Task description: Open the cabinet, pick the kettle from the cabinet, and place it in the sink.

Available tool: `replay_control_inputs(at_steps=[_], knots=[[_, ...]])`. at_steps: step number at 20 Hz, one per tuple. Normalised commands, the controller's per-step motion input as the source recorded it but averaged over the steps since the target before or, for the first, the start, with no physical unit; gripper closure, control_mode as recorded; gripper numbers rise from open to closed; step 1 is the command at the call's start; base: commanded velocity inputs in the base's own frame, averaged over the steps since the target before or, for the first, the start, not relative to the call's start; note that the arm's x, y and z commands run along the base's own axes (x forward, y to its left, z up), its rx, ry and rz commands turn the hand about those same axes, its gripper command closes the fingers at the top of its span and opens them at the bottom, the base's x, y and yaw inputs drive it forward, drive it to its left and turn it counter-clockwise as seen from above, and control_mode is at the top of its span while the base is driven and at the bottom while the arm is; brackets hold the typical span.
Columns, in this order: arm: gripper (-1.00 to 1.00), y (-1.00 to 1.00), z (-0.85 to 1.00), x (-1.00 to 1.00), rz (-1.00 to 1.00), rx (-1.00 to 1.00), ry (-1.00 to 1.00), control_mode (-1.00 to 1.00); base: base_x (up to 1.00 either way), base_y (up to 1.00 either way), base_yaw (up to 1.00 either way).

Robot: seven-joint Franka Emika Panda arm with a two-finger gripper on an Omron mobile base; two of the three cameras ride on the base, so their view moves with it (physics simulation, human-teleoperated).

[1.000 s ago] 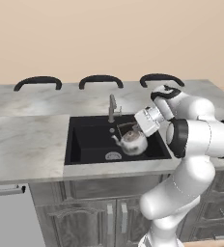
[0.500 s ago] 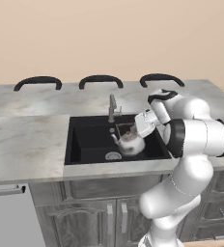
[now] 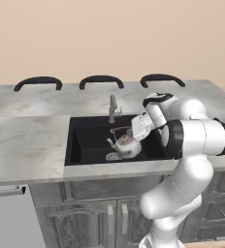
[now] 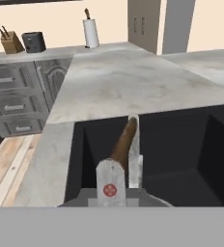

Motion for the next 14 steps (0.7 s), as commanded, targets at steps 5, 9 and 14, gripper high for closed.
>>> replay_control_inputs(at_steps=[5,9,14], knots=[[1.00,0.14,-0.12,0.14,0.02,0.00,0.00,-1.00,0.00,0.00,0.00],[1.00,0.21,-0.15,-0.01,0.00,0.00,0.00,-1.00,0.00,0.00,0.00],[1.00,0.18,-0.11,-0.16,0.00,0.00,0.02,-1.00,0.00,0.00,0.00]])
